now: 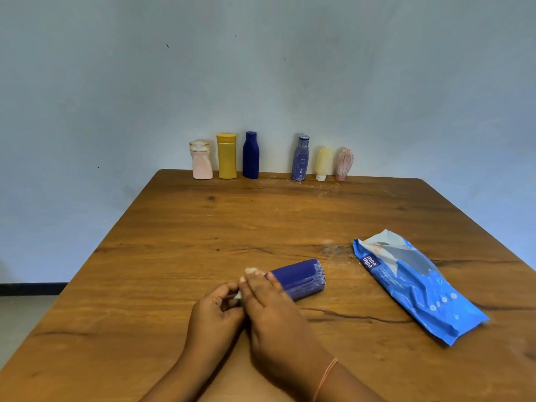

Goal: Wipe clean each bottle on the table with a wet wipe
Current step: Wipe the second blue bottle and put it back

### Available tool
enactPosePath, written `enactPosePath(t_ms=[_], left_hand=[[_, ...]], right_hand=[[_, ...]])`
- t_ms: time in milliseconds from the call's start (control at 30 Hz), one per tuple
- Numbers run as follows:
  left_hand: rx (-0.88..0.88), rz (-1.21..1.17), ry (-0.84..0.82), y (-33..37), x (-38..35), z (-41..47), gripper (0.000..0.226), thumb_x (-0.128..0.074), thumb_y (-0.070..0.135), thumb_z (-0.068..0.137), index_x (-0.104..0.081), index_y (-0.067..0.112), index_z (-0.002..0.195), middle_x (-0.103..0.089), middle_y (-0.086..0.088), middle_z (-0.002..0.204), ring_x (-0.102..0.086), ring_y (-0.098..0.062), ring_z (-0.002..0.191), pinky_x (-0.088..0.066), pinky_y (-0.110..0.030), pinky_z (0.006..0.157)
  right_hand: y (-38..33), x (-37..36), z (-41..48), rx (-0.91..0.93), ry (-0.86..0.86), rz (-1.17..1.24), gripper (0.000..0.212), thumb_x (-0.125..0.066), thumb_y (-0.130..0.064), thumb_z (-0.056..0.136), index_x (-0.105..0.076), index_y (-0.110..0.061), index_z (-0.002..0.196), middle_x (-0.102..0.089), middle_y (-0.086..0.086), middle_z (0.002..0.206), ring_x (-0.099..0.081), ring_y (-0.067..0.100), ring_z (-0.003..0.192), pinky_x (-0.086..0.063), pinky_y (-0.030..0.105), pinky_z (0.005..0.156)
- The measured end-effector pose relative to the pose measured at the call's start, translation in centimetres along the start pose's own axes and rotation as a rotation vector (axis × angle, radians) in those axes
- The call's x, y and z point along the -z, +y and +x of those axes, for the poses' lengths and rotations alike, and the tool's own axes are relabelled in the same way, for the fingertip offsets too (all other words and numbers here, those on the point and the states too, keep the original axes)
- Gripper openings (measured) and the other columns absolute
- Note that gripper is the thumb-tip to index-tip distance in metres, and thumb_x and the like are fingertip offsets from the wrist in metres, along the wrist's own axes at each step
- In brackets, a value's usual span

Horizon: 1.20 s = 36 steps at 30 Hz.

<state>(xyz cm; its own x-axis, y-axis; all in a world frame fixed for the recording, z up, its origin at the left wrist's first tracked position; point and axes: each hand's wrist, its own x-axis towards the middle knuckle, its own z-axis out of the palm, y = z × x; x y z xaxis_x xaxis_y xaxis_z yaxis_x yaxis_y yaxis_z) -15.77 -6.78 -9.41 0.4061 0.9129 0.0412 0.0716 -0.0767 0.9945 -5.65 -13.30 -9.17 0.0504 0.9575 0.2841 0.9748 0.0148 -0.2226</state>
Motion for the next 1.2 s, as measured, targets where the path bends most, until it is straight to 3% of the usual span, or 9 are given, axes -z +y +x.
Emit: enactPosePath(t_ms=[100, 233, 433, 533, 667, 800, 967, 1100, 1200], left_hand=[[-0.016, 0.015, 0.005, 0.1, 0.0, -0.1, 0.044, -0.065, -0.018, 0.07, -0.066, 0.021, 0.089, -0.071, 0.001, 0.092, -0.066, 0.003, 0.074, -0.049, -0.007, 0.068], [-0.018, -0.044, -0.018, 0.5, -0.2, -0.3, 0.042, -0.071, -0.017, 0.064, -0.065, 0.014, 0.092, -0.067, 0.004, 0.095, -0.066, 0.005, 0.076, -0.047, -0.005, 0.064], [-0.03, -0.005, -0.026, 0.3, -0.1, -0.2, 0.044, -0.073, -0.014, 0.064, -0.065, 0.021, 0.09, -0.067, 0.005, 0.098, -0.066, 0.005, 0.081, -0.048, -0.005, 0.066], [-0.027, 0.014, -0.014, 0.3, -0.1, -0.2, 0.046, -0.067, -0.018, 0.067, -0.064, 0.023, 0.087, -0.069, 0.005, 0.093, -0.066, 0.006, 0.075, -0.048, -0.005, 0.065], [-0.042, 0.067, 0.009, 0.3, 0.0, -0.2, 0.049, -0.06, -0.019, 0.073, -0.064, 0.029, 0.086, -0.07, 0.007, 0.089, -0.065, 0.006, 0.074, -0.047, -0.005, 0.068], [-0.011, 0.016, -0.01, 0.1, -0.2, -0.2, 0.047, -0.072, -0.016, 0.064, -0.064, 0.023, 0.088, -0.068, 0.004, 0.094, -0.067, 0.004, 0.078, -0.049, -0.007, 0.066], [-0.019, 0.018, -0.029, 0.0, 0.0, -0.1, 0.046, -0.073, -0.012, 0.065, -0.064, 0.023, 0.093, -0.069, 0.001, 0.101, -0.067, 0.0, 0.085, -0.049, -0.007, 0.068], [-0.029, 0.006, -0.011, 0.2, -0.1, -0.1, 0.064, -0.07, -0.017, 0.066, -0.054, 0.026, 0.111, -0.067, -0.002, 0.095, -0.068, -0.003, 0.078, -0.051, -0.01, 0.069], [-0.046, -0.018, 0.009, 0.3, 0.0, -0.2, 0.063, -0.058, -0.022, 0.074, -0.047, 0.023, 0.117, -0.068, -0.002, 0.092, -0.068, -0.002, 0.076, -0.049, -0.009, 0.068]], right_hand=[[0.4, 0.8, -0.1, 0.052, 0.01, -0.041, 0.056, -0.038, -0.019, 0.076, -0.054, -0.007, 0.127, -0.057, 0.009, 0.129, -0.052, 0.02, 0.122, -0.033, 0.037, 0.105], [5.3, 3.1, 0.0, -0.184, 0.024, -0.003, 0.058, -0.03, -0.01, 0.086, -0.031, -0.011, 0.144, -0.031, 0.006, 0.15, -0.025, 0.018, 0.14, -0.004, 0.026, 0.114], [5.6, 2.9, 0.3, -0.317, 0.096, 0.032, 0.055, -0.034, -0.005, 0.089, -0.03, -0.008, 0.144, -0.029, 0.009, 0.151, -0.023, 0.022, 0.141, -0.005, 0.025, 0.113], [0.9, 0.8, 0.2, -0.166, 0.061, 0.006, 0.056, -0.043, -0.009, 0.077, -0.049, -0.005, 0.132, -0.05, 0.012, 0.136, -0.045, 0.027, 0.129, -0.025, 0.039, 0.11], [-1.4, 0.8, 0.3, -0.02, -0.009, -0.088, 0.056, -0.036, -0.019, 0.071, -0.062, -0.009, 0.119, -0.064, 0.007, 0.12, -0.059, 0.018, 0.114, -0.044, 0.037, 0.097], [3.2, 2.0, 0.0, -0.141, 0.016, -0.083, 0.055, -0.046, -0.007, 0.076, -0.05, -0.006, 0.131, -0.053, 0.01, 0.133, -0.05, 0.023, 0.125, -0.025, 0.039, 0.108], [5.9, 4.1, 0.5, -0.293, 0.04, -0.019, 0.054, -0.03, -0.009, 0.092, -0.025, -0.012, 0.146, -0.026, 0.005, 0.152, -0.019, 0.018, 0.141, -0.006, 0.026, 0.115], [1.1, 2.2, 0.6, -0.169, 0.071, -0.011, 0.053, -0.049, -0.008, 0.08, -0.047, -0.006, 0.133, -0.052, 0.009, 0.134, -0.046, 0.026, 0.127, -0.021, 0.034, 0.11], [-1.4, 1.6, 1.0, 0.007, 0.022, -0.026, 0.048, -0.039, -0.02, 0.072, -0.067, -0.013, 0.111, -0.067, 0.0, 0.108, -0.062, 0.015, 0.103, -0.041, 0.031, 0.099]])
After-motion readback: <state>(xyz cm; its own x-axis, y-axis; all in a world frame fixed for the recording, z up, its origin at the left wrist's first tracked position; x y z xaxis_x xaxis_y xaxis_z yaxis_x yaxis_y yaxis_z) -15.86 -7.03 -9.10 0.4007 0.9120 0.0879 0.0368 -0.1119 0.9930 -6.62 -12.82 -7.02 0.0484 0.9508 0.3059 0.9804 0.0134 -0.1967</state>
